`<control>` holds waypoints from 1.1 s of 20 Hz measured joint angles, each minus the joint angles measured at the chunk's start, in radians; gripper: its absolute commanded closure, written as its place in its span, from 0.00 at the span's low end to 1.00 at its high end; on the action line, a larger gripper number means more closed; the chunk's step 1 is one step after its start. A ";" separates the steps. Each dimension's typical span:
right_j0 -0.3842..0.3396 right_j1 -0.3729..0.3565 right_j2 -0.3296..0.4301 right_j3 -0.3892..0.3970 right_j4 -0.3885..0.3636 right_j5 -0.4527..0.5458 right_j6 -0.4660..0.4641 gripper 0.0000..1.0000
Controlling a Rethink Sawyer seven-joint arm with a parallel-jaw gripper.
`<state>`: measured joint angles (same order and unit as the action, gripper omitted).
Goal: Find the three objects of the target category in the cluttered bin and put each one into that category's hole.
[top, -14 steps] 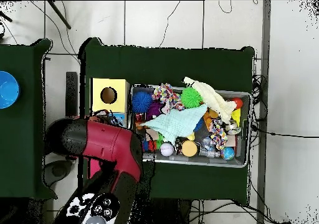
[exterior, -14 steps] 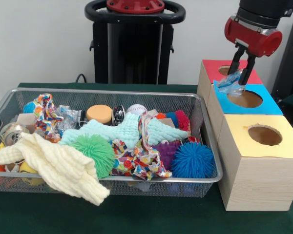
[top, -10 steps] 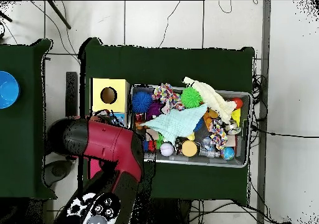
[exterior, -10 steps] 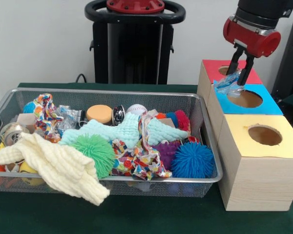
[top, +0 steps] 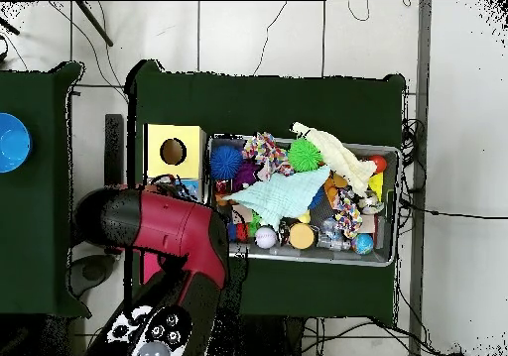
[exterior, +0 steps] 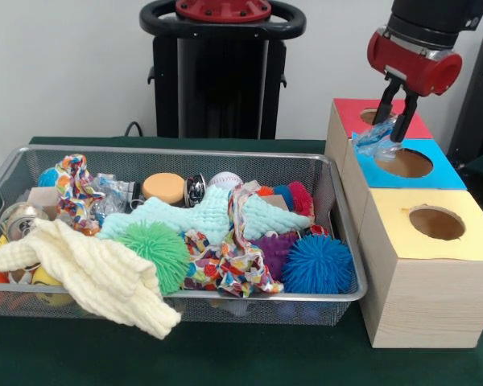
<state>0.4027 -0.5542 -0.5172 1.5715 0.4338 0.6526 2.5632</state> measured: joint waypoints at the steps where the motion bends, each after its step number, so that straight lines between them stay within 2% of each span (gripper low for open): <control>1: 0.000 0.001 0.000 0.000 0.000 0.000 0.000 1.00; 22: 0.020 0.026 0.000 0.000 0.000 0.000 0.000 1.00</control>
<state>0.4223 -0.5282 -0.5172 1.5715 0.4340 0.6524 2.5632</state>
